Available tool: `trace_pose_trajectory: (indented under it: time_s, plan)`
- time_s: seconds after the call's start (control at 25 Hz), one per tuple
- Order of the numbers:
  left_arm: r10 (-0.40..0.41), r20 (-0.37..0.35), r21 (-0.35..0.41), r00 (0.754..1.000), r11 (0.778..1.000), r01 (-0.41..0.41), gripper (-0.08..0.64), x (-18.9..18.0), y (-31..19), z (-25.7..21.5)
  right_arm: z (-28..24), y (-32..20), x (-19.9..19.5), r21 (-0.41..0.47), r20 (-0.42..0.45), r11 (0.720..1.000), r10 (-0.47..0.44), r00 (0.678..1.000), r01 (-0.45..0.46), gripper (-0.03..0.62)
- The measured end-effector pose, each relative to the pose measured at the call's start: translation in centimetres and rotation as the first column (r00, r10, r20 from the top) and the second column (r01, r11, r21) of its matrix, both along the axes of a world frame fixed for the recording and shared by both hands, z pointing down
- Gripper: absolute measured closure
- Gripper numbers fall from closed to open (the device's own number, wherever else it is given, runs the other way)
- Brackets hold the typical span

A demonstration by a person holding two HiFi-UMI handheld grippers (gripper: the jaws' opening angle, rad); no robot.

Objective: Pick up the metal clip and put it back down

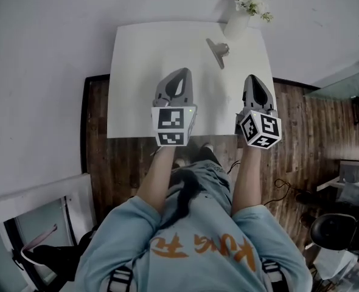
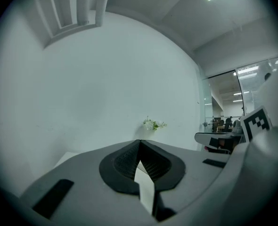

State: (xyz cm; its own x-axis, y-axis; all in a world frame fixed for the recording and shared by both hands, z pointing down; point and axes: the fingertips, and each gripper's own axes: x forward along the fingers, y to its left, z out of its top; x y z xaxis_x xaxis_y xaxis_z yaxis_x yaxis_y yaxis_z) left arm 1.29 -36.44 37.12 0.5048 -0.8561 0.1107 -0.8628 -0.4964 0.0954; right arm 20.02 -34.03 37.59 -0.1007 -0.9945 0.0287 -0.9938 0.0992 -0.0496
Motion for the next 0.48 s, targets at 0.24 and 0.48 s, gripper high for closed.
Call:
trace_pose_trajectory:
  time_s: [0.24,0.48]
  plan:
    - [-0.027,-0.094,0.019,0.995,0.999,0.029,0.540,-2.0,0.4,-2.1,-2.5,-0.4,-2.3,-0.009,-0.131,1.000,-0.020,0.991,0.019,0.580]
    - [-0.032,-0.125,0.006,0.992,0.999,0.033,0.540,-2.3,0.8,-1.8,-3.3,0.9,-4.1,-0.020,-0.200,0.998,-0.066,0.977,0.063,0.581]
